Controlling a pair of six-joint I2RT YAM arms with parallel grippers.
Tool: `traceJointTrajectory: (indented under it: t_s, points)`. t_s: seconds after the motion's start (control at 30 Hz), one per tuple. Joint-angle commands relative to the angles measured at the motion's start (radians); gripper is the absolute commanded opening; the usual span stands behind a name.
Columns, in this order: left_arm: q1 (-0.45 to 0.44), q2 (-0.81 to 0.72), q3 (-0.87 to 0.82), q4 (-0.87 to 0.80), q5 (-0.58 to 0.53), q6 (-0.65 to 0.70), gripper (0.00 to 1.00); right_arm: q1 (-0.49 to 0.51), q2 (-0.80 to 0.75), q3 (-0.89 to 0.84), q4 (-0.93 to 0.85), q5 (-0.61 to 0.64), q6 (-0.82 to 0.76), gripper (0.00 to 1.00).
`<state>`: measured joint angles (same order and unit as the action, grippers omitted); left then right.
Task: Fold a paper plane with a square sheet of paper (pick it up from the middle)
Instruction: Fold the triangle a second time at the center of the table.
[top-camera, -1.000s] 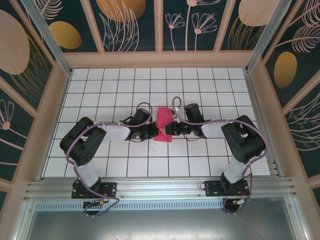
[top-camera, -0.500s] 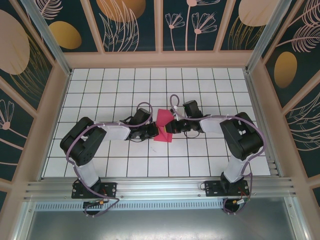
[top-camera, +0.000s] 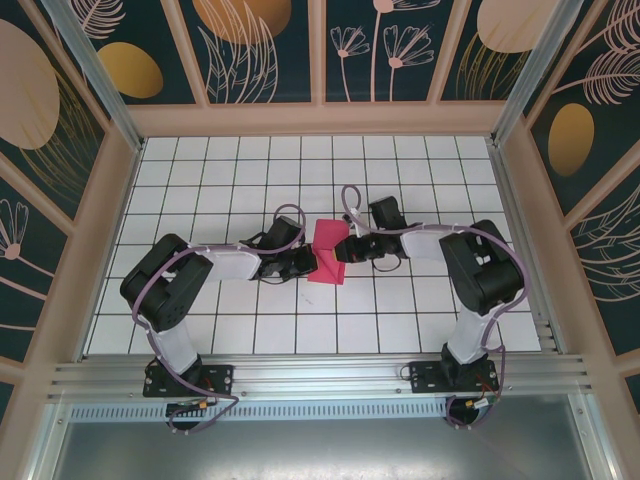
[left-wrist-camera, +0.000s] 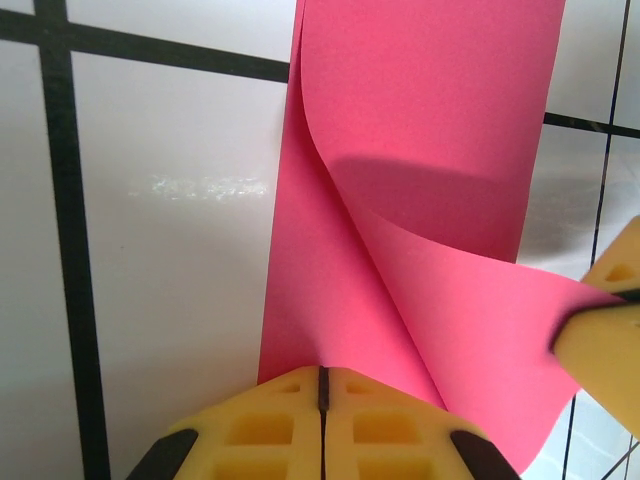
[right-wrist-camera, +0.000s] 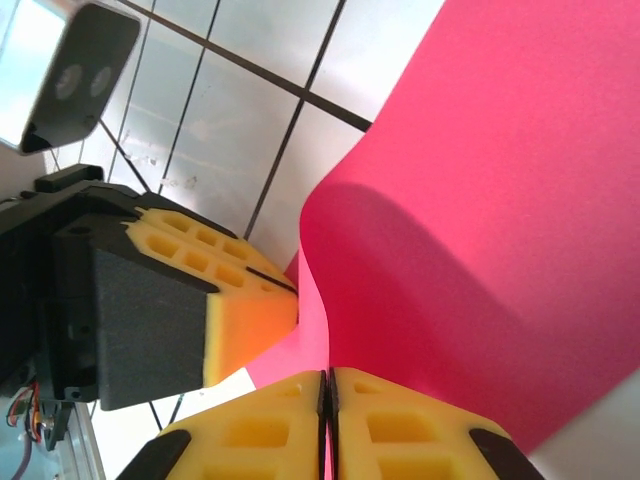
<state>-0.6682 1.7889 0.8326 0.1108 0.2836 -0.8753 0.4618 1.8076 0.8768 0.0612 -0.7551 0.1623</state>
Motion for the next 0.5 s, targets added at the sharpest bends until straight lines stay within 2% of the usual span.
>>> traceJointTrajectory:
  t_s: [0.0, 0.47]
  points:
    - [-0.003, 0.037, 0.007, -0.065, -0.032, 0.019, 0.09, -0.012, 0.029, 0.040, -0.061, 0.003, -0.063, 0.13]
    - [-0.004, 0.040, 0.010, -0.063, -0.026, 0.019, 0.09, -0.020, 0.079, 0.106, -0.121, 0.049, -0.127, 0.14]
